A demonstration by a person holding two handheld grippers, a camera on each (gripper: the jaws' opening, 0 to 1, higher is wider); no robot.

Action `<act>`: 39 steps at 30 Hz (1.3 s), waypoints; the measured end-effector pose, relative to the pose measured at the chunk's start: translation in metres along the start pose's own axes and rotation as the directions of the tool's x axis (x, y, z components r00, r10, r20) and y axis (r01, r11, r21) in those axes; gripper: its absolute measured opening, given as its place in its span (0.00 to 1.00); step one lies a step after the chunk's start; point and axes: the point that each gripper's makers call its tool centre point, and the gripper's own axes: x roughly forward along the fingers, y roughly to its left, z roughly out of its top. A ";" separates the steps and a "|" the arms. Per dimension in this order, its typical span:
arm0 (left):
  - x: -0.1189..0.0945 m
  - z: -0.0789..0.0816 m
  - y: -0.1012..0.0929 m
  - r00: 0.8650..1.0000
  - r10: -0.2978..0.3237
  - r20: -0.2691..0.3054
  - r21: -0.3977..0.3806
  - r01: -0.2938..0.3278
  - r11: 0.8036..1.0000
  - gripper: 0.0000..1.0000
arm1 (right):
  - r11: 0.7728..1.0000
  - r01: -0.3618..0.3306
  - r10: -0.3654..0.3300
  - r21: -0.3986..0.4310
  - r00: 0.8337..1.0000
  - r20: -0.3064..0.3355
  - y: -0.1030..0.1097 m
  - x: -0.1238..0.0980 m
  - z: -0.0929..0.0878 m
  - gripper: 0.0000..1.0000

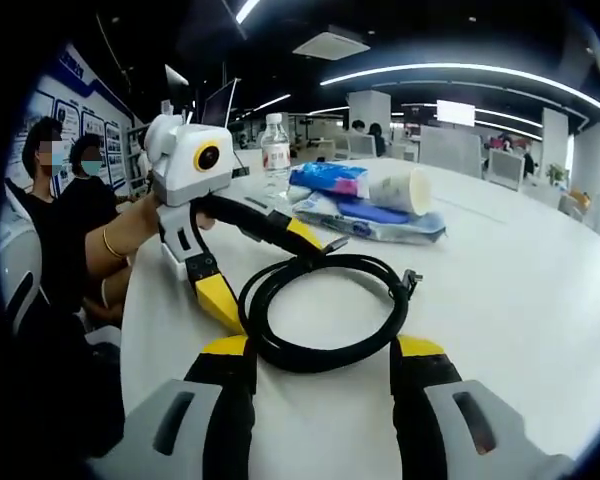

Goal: Arrange the tabletop items into an orderly group along one side of the table until the central work area is clear of visible clutter.

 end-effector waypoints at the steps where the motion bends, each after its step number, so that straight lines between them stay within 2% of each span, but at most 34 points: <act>1: 0.000 -0.001 0.000 1.000 0.000 -0.002 0.000 0.000 1.000 0.65 | 1.000 0.000 0.000 -0.001 1.000 -0.003 0.000 0.000 -0.001 0.51; 6: 0.001 -0.001 -0.001 1.000 -0.002 -0.003 -0.006 0.002 1.000 0.65 | 1.000 -0.005 0.005 0.006 1.000 -0.002 0.000 0.001 -0.003 0.51; 10: 0.001 -0.002 -0.001 1.000 -0.009 -0.002 -0.006 0.009 1.000 0.65 | 1.000 0.000 -0.001 -0.026 1.000 -0.009 0.000 0.001 -0.006 0.50; 14: 0.002 -0.002 -0.001 1.000 -0.010 -0.003 -0.005 0.010 1.000 0.65 | 1.000 -0.003 0.004 0.020 1.000 -0.013 0.002 0.001 -0.008 0.49; 22: 0.002 -0.002 -0.001 1.000 -0.013 -0.012 0.004 0.013 1.000 0.65 | 1.000 0.001 -0.001 0.016 1.000 -0.003 0.002 0.000 -0.007 0.49; 29: 0.002 -0.002 0.000 1.000 0.001 -0.006 0.001 -0.001 1.000 0.66 | 0.999 0.010 -0.010 -0.032 1.000 -0.015 0.006 0.002 -0.009 0.57; 35: 0.000 -0.004 0.002 1.000 0.016 0.006 -0.024 -0.016 1.000 0.67 | 1.000 0.013 -0.013 -0.001 1.000 0.002 0.005 0.000 -0.010 0.62; 39: -0.004 -0.005 0.004 0.999 0.043 0.006 -0.027 -0.043 0.999 0.67 | 0.998 -0.011 0.009 0.065 0.999 0.031 0.008 -0.004 -0.006 0.68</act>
